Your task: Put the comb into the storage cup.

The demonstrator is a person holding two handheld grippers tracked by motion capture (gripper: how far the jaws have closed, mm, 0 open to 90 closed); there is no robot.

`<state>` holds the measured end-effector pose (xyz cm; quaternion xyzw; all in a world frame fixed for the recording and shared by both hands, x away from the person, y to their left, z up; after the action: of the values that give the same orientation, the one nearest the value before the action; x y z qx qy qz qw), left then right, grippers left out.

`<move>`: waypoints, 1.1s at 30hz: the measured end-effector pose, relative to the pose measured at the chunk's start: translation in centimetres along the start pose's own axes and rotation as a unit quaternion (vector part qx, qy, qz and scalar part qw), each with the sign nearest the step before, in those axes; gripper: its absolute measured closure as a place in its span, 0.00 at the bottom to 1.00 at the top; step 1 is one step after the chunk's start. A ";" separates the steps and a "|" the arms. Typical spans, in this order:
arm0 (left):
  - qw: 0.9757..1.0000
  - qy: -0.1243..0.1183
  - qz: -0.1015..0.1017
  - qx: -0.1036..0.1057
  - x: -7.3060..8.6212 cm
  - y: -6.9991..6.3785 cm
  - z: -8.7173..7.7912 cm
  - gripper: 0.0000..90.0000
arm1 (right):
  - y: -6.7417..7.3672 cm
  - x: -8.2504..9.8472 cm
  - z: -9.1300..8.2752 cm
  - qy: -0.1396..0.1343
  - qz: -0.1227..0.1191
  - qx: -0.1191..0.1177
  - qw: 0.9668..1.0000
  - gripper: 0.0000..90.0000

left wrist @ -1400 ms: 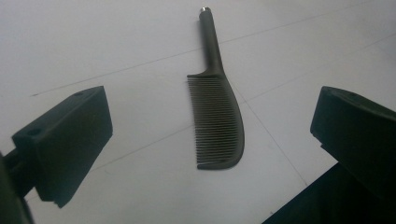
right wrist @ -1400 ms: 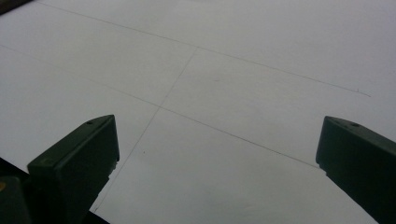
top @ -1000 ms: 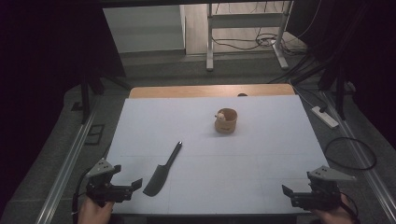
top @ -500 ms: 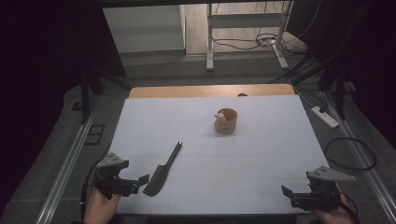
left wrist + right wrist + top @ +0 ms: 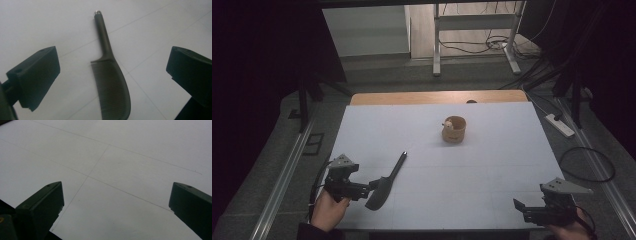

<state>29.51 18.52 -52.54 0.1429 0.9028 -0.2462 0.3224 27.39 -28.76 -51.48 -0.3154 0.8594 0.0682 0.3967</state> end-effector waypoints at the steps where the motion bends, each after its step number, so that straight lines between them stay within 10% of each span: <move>1: 1.000 0.001 -0.001 0.000 -0.2 0.0 0.1 0.00 | 0.0 0.0 0.0 0.000 0.000 0.000 1.000 0.00; 33: 0.999 0.036 0.027 -0.010 -4.7 -0.6 4.9 0.00 | 0.0 0.0 0.0 0.001 -0.002 0.001 1.000 0.00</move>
<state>35.30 14.91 -52.60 0.1729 0.9122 -0.2227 0.2972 27.39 -28.78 -51.51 -0.3166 0.8594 0.0664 0.3960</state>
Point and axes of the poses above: each handheld gripper's, and its own axes: z roughly forward along the jaws, x roughly out of its underside, y roughly to its left, the point moved 9 cm from there along z, roughly forward along the jaws, and after that the axes turned 11 degrees about -z, right-handed, at the moved point
